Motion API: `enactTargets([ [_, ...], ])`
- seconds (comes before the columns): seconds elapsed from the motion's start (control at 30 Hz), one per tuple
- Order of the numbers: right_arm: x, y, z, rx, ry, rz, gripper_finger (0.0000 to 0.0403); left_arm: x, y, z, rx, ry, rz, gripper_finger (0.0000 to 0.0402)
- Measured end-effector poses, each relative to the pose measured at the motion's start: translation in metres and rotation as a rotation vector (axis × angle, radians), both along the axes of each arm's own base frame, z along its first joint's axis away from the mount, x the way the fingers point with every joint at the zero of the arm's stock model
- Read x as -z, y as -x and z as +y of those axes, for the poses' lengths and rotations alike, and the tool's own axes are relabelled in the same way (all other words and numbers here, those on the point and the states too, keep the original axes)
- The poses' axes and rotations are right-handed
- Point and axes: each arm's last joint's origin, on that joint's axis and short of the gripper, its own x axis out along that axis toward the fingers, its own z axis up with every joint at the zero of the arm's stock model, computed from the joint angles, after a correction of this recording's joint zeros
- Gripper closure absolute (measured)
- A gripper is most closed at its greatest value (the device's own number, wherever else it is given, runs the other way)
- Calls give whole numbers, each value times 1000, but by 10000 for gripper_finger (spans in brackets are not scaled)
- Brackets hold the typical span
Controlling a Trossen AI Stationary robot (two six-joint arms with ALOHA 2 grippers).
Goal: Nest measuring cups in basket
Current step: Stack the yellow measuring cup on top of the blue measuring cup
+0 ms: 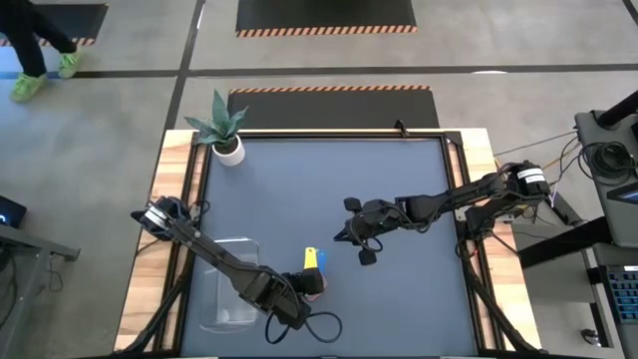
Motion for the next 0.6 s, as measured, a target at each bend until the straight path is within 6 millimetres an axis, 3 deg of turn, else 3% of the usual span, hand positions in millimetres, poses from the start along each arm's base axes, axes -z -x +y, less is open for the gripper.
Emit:
enactTargets([
  [0.3, 0, 0, 0, -2, 4, 1, 394, -2, 1, 1, -17, -13, -10, 384],
  [0.43, 1, 1, 0, -4, 6, 10, 394, -12, 9, 11, -158, -98, -74, 393],
  [0.6, 1, 1, 1, 7, -14, 16, 394, -13, 15, 21, -384, -69, -92, 401],
])
